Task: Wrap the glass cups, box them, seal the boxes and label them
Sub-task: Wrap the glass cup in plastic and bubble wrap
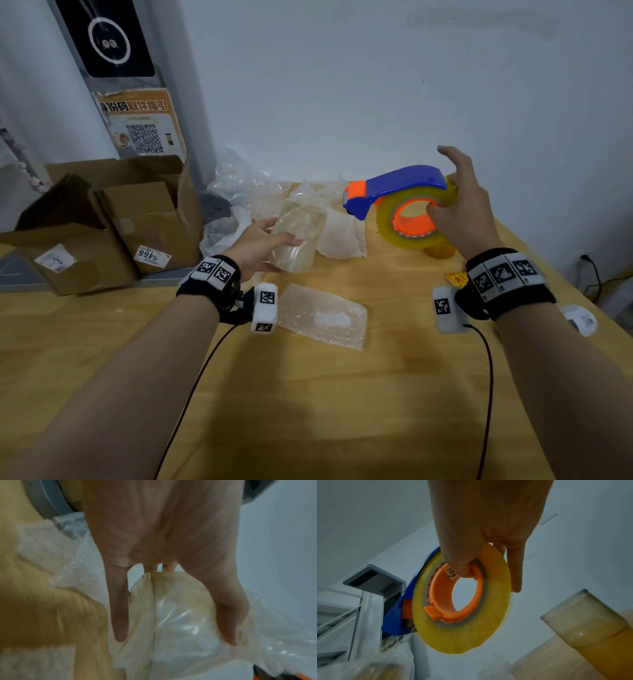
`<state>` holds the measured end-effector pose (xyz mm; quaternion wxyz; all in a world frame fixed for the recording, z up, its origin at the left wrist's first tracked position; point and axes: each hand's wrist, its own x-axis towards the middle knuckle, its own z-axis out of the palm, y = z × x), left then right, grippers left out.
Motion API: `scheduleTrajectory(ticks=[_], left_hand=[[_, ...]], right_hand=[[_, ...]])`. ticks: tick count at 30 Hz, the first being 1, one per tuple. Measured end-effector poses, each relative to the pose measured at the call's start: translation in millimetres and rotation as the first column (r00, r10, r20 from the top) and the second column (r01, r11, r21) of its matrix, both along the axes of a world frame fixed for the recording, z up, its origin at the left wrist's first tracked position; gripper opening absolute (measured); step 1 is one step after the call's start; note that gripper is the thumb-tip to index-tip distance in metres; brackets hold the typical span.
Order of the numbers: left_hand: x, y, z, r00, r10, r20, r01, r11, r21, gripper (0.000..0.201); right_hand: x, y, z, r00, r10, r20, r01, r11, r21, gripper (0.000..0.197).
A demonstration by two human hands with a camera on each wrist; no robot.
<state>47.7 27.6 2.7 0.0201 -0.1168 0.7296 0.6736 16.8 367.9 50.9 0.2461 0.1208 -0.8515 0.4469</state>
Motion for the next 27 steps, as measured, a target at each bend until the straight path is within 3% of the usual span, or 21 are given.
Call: scheduleTrajectory(ticks=[2, 4, 8, 12, 15, 20, 24, 27], left_hand=[[2, 8, 1, 1.000, -0.012, 0.010, 0.011, 0.991, 0.131, 0.048], [2, 14, 0, 0.998, -0.050, 0.024, 0.042, 0.960, 0.277, 0.034], [3, 25, -1, 0.996, -0.089, 0.003, 0.077, 0.870, 0.488, 0.045], [1, 30, -2, 0.999, -0.055, 0.003, 0.042, 0.806, 0.590, 0.057], [-1, 33, 2, 0.997, -0.074, 0.012, 0.054, 0.823, 0.566, 0.076], [-3, 39, 7, 0.994, -0.044, 0.103, 0.004, 0.932, 0.362, 0.040], [-4, 34, 3, 0.992, 0.037, 0.119, -0.073, 0.945, 0.318, 0.070], [0, 32, 6, 0.990, 0.084, 0.112, -0.106, 0.974, 0.202, 0.078]], right_hand=[[1, -2, -6, 1.000, 0.029, 0.008, -0.029, 0.999, 0.018, 0.090], [2, -7, -13, 0.998, 0.057, -0.001, -0.056, 0.997, 0.048, 0.085], [3, -22, -26, 0.992, 0.122, 0.045, -0.125, 0.989, 0.074, 0.079], [0, -36, -30, 0.989, 0.113, 0.097, -0.123, 0.988, 0.099, 0.079], [-1, -43, -29, 0.990, 0.072, 0.118, -0.096, 0.973, 0.208, 0.078], [3, -52, -25, 0.990, 0.078, 0.117, -0.107, 0.958, 0.265, 0.078], [6, -59, -21, 0.991, 0.095, 0.097, -0.118, 0.954, 0.274, 0.079], [5, -62, -18, 0.989, 0.112, 0.096, -0.134, 0.954, 0.268, 0.080]])
